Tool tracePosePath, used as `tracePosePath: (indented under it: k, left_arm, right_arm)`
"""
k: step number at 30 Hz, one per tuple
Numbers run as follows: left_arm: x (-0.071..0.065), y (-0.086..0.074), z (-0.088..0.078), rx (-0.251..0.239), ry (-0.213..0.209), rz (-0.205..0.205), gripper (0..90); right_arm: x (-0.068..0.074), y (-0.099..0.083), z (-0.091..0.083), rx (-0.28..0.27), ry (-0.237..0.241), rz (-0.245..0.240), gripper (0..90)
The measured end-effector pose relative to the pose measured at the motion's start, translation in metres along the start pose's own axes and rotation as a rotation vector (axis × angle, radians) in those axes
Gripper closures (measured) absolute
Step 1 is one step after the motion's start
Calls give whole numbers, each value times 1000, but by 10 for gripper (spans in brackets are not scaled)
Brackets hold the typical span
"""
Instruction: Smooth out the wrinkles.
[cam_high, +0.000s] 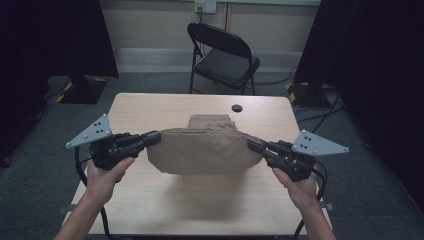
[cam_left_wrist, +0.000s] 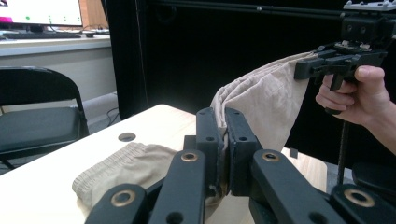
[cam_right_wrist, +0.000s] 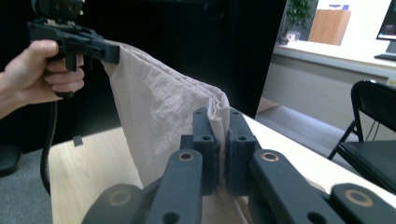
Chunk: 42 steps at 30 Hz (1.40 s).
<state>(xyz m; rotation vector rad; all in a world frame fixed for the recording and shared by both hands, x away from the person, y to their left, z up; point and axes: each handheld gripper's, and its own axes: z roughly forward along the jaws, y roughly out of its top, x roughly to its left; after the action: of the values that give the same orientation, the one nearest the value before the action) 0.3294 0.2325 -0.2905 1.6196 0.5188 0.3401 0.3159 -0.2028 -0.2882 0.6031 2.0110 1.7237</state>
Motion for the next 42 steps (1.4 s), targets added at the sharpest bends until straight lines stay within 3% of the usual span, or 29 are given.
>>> tracePosePath:
  k: [20,37,42]
  left_arm:
    - [-7,23,-11,-69,-9,10,863]
    - [-24,55,-19,-115,-36,56,863]
    - [-25,59,-17,-77,-26,48,863]
  right_arm:
    - [1,24,-5,-83,30,-9,852]
    - [10,54,-15,-172,48,-41,852]
    - [13,58,-13,-203,51,-32,852]
